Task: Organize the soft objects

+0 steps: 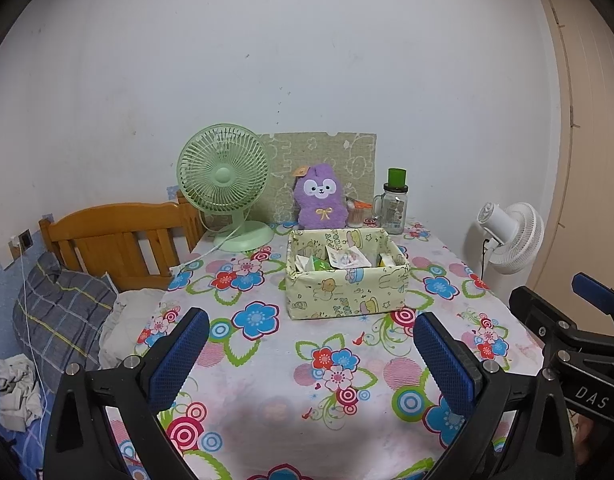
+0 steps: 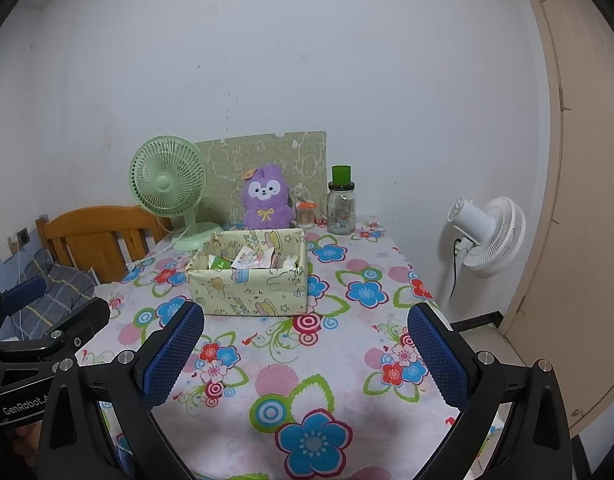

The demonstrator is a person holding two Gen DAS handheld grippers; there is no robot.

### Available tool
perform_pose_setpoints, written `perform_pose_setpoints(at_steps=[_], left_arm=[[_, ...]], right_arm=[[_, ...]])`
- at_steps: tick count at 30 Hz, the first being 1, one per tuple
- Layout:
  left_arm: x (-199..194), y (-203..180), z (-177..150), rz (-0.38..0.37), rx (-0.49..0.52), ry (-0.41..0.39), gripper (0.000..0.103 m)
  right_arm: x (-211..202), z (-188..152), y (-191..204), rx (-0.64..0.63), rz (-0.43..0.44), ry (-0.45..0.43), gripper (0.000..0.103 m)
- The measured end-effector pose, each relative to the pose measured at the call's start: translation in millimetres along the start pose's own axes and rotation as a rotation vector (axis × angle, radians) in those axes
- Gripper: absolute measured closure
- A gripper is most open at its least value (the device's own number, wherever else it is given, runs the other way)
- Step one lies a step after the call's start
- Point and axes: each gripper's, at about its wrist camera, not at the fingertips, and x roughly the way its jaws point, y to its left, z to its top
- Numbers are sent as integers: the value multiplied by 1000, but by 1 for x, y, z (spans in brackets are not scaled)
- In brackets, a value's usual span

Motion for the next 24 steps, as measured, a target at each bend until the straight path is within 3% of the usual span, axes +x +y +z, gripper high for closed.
perform_pose_setpoints(at_steps=[24], left_arm=[[20,-3,7,9,5,61,0]], right_arm=[[22,8,2,-8,-34,89,0]])
